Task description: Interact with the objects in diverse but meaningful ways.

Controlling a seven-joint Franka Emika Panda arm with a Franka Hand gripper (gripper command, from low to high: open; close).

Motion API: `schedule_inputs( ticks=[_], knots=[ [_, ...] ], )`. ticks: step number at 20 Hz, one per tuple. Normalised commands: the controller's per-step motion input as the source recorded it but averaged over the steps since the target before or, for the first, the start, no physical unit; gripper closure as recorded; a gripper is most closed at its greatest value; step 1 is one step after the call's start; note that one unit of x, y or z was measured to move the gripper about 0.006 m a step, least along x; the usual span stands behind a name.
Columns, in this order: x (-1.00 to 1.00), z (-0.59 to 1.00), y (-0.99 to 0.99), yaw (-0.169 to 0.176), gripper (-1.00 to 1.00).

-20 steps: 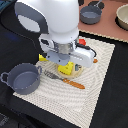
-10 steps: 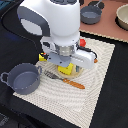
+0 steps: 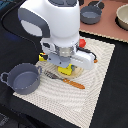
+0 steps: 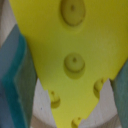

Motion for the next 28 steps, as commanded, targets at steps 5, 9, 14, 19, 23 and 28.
schedule_inputs(
  ticks=[5,9,14,19,23,28],
  knots=[
    [-0.03,0.94,0.15,0.0,1.0],
    [-0.15,1.0,0.17,0.0,1.0],
    [-0.21,1.0,0.03,0.0,1.0],
    [-0.44,0.92,-0.05,0.016,1.0],
    [-0.74,0.49,-0.15,0.017,1.0],
    [-0.84,-0.02,-0.27,0.001,1.0]
  ],
)
